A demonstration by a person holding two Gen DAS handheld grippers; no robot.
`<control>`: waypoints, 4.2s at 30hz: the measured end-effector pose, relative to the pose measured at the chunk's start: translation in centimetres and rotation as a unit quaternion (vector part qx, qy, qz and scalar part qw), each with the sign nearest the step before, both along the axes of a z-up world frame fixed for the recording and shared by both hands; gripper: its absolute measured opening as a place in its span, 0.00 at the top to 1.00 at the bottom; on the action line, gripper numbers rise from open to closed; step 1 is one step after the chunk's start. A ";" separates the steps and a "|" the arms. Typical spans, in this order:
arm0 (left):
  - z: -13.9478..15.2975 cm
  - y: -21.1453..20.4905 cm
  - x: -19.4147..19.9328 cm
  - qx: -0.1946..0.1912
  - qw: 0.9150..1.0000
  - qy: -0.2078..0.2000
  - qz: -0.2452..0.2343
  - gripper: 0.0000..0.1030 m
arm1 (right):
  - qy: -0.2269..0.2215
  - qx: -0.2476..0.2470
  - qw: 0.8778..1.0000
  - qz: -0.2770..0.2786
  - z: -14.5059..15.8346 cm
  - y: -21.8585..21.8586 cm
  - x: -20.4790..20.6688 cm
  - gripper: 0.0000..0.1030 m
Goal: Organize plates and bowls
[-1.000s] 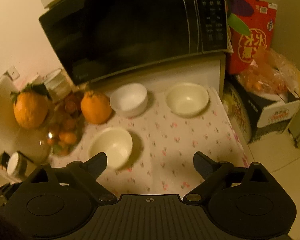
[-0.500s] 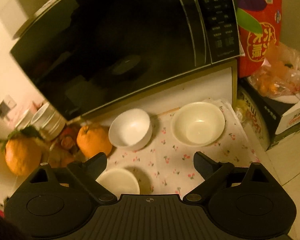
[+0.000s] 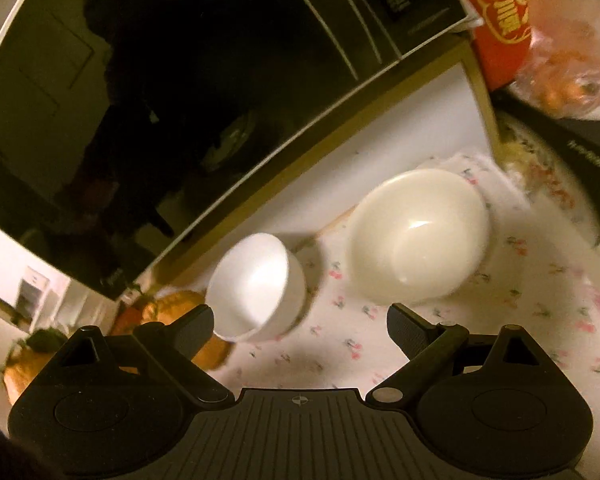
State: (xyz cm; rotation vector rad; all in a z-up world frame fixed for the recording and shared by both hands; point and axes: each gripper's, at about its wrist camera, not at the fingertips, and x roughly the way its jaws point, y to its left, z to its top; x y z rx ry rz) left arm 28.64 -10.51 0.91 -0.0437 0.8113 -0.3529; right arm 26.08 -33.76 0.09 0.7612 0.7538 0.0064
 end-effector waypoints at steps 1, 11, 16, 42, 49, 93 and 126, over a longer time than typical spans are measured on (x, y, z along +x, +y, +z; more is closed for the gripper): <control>-0.1 -0.1 0.3 -0.003 1.000 -0.001 0.002 0.22 | -0.007 0.007 1.000 -0.001 -0.3 0.1 0.3 0.08; -1.8 -1.5 2.4 0.002 1.000 -0.002 0.019 0.54 | -0.022 0.067 0.997 -0.009 -3.5 1.4 3.1 0.41; -2.5 -1.5 3.2 -0.011 0.999 0.006 0.031 0.61 | -0.012 0.075 0.997 -0.010 -4.9 2.2 4.1 0.48; -4.0 -1.4 4.9 -0.048 0.997 0.024 0.055 0.83 | 0.002 0.072 0.997 -0.024 -5.9 2.1 4.6 0.75; -2.3 -0.9 3.7 -0.052 0.997 0.021 0.050 0.83 | -0.003 0.066 0.998 -0.016 -3.9 2.1 3.4 0.75; 2.7 6.8 -10.2 -0.090 0.994 0.033 0.060 0.83 | 0.020 -0.007 0.998 0.060 6.3 8.7 -10.1 0.75; -0.8 15.7 -14.4 -0.089 0.988 0.087 0.091 0.83 | 0.077 -0.031 0.984 0.158 2.8 17.6 -12.4 0.75</control>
